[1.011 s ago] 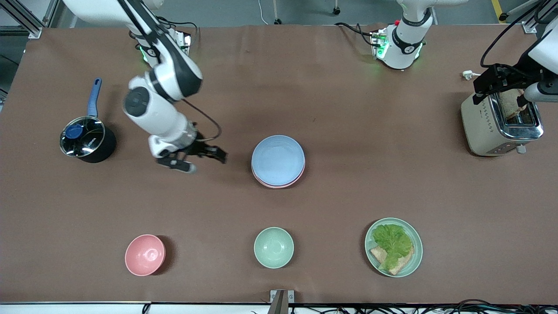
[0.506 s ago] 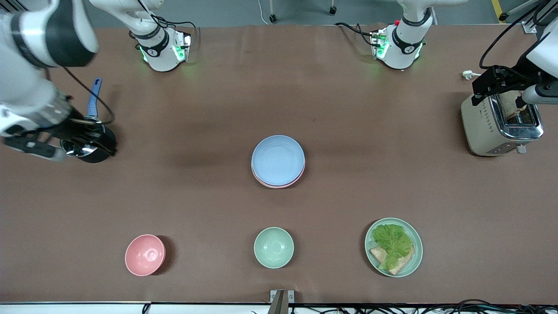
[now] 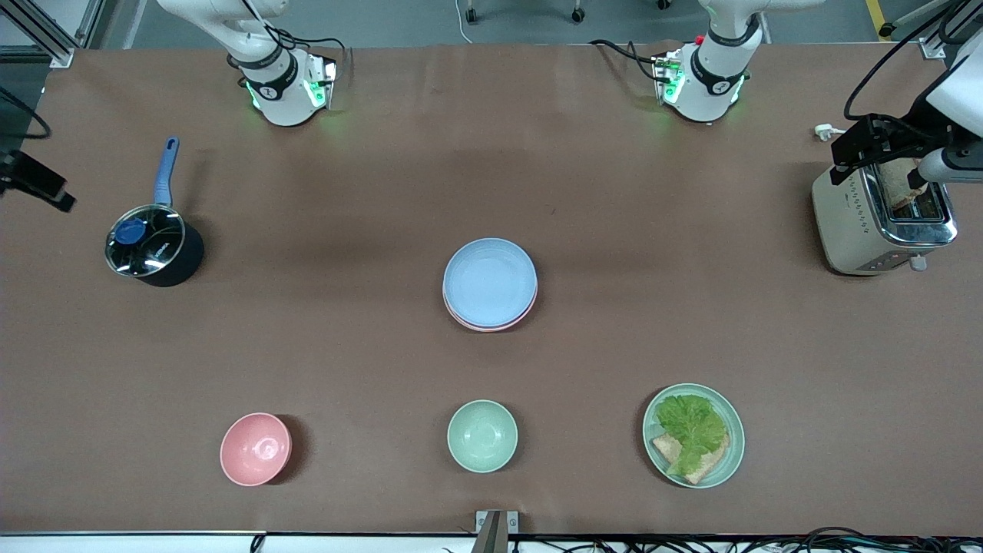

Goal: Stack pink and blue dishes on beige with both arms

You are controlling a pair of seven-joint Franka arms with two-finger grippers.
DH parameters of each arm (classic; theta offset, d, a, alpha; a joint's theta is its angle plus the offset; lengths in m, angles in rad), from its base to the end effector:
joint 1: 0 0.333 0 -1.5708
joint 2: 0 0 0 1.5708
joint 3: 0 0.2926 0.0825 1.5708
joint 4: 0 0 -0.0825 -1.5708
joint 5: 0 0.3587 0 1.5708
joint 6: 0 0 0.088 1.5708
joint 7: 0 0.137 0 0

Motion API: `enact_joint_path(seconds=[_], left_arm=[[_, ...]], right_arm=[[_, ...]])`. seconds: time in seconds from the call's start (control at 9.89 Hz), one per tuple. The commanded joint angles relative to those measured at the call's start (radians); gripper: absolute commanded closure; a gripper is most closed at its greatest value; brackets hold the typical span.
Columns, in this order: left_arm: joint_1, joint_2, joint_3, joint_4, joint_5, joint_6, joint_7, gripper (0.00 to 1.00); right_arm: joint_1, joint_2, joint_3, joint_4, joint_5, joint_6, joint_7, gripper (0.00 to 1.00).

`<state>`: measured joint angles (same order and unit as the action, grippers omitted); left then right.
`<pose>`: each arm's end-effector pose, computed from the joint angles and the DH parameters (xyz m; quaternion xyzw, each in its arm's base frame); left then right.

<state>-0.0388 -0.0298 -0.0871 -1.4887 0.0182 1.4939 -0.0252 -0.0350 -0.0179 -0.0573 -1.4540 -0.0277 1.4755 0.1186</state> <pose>0.5099 -0.0626 0.6161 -0.9986 0.0495 -0.0182 0.0090 0.5124 -0.0517 0.6236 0.9940 -0.1068 0.0199 0.0130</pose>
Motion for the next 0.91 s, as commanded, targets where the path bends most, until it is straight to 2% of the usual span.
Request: enact_joint_path(seconds=[0.0, 0.81], left_arm=[[-0.006, 0.008, 0.006, -0.008, 0.0, -0.018, -0.007, 0.0], [-0.006, 0.008, 0.004, -0.008, -0.014, -0.029, -0.019, 0.0]], right_arm=[[-0.003, 0.021, 0.005, 0.038, -0.003, -0.031, -0.013, 0.0], [0.0, 0.021, 0.008, 0.035, -0.001, -0.037, -0.013, 0.0]])
